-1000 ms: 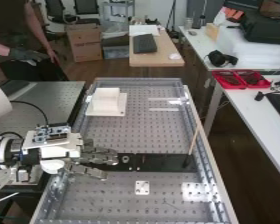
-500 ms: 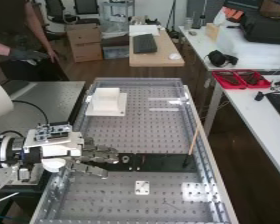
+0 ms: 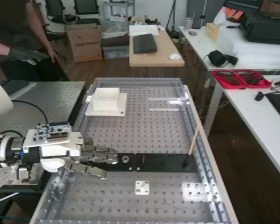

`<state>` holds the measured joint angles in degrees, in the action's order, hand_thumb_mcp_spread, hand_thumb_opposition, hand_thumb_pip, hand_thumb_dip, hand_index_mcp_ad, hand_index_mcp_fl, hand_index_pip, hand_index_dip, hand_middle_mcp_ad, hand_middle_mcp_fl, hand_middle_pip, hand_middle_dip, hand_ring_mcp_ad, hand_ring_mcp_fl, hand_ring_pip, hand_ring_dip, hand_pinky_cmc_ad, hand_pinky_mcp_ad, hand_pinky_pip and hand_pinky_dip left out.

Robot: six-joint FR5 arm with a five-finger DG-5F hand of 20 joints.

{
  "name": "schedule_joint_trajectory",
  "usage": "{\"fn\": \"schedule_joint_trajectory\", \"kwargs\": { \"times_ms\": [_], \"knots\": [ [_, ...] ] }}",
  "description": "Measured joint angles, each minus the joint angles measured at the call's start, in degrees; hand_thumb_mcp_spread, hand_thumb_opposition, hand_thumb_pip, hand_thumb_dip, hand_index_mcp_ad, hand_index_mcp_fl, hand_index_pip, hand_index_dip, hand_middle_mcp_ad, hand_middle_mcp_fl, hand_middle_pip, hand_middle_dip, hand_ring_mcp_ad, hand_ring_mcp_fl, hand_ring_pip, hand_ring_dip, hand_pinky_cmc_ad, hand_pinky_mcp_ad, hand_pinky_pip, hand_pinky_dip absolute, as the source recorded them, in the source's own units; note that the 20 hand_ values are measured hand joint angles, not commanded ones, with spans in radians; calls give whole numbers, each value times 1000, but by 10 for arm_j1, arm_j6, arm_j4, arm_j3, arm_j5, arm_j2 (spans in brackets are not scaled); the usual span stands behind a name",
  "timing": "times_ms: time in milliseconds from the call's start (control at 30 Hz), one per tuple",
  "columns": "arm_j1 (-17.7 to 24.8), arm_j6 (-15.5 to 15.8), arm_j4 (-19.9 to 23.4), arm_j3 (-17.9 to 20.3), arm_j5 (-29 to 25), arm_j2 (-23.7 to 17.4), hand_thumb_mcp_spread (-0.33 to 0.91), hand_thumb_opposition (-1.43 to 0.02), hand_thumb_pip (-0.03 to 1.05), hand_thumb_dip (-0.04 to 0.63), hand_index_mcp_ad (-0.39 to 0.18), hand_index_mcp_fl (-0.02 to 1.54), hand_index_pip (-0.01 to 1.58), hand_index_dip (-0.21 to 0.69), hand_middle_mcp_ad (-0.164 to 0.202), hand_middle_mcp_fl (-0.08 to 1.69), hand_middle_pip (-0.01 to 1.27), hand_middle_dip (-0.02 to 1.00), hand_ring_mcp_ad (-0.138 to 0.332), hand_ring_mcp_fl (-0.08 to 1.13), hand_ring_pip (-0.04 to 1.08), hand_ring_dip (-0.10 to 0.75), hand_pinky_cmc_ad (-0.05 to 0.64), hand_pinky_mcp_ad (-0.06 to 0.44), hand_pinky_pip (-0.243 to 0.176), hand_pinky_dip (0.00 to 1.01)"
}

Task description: Grab the smaller nut and place it in the white container

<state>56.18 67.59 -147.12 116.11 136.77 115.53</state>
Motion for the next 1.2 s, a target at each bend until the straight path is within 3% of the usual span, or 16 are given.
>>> {"fn": "schedule_joint_trajectory", "kwargs": {
  "times_ms": [467, 1200],
  "knots": [
    [2, -15, 13, 3, -4, -4, 440, -860, 778, 227, -188, 3, 1557, 190, 58, 21, 136, 220, 113, -3, 89, 113, 328, 278, -10, 176],
    [1, -9, 9, 1, -3, -3, 440, -860, 778, 225, -188, 52, 1557, 188, 58, 23, 136, 220, 113, -3, 98, 122, 312, 278, 3, 180]
  ]
}}
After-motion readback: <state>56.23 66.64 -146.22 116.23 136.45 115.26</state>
